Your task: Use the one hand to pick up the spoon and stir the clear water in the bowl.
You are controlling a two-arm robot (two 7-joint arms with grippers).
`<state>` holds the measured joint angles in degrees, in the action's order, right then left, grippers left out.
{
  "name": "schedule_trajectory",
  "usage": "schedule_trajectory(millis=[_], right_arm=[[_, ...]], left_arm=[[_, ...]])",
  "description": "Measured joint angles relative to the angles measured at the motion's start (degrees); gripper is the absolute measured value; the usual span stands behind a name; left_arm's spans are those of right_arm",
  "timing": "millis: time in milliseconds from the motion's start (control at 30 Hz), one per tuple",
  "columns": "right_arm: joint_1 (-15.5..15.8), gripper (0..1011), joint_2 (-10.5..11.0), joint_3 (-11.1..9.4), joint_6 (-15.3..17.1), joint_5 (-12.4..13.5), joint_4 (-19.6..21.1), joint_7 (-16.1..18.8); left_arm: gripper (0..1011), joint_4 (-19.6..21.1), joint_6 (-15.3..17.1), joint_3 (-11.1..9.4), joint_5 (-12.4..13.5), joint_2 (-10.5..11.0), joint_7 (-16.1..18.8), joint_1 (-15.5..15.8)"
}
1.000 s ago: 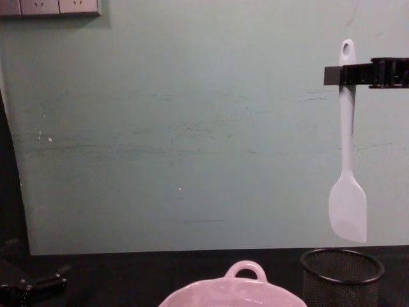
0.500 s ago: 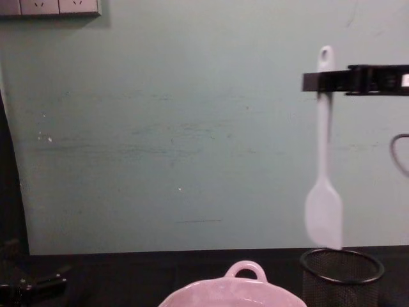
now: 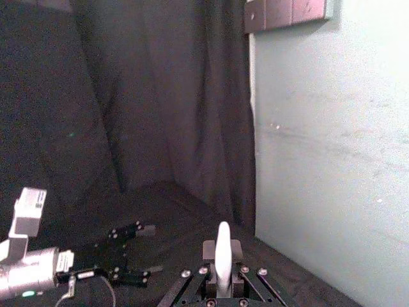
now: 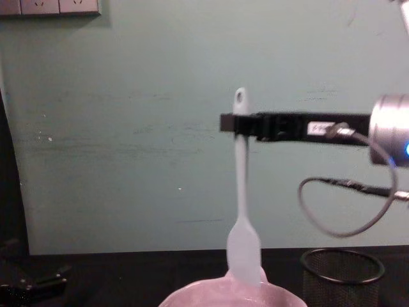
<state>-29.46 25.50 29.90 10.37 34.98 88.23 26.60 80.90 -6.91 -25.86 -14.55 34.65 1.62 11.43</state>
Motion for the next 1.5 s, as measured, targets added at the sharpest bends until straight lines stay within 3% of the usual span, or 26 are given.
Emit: schedule_trajectory(millis=[367,700,1100,1300,1500], right_arm=[[0.9,117,-3.5,3.7,-3.7,-4.6,-4.6,0.8],[1.6,116,-5.8,4.6,-5.7,-7.1,-7.1,1.8],[-1.9,116,-9.5,3.4,-7.1,-8.3,-14.4,2.8],[-2.0,116,-8.9,1.8,-6.7,-8.5,-14.6,2.6],[0.0,116,-6.8,0.1,-5.7,-8.5,-11.9,1.8]], left_arm=[[1011,0.0,0.0,0.0,0.0,0.0,0.0,0.0],[1011,0.0,0.0,0.0,0.0,0.0,0.0,0.0],[1011,0.0,0.0,0.0,0.0,0.0,0.0,0.0],[1011,0.0,0.0,0.0,0.0,0.0,0.0,0.0],[1011,0.0,0.0,0.0,0.0,0.0,0.0,0.0]])
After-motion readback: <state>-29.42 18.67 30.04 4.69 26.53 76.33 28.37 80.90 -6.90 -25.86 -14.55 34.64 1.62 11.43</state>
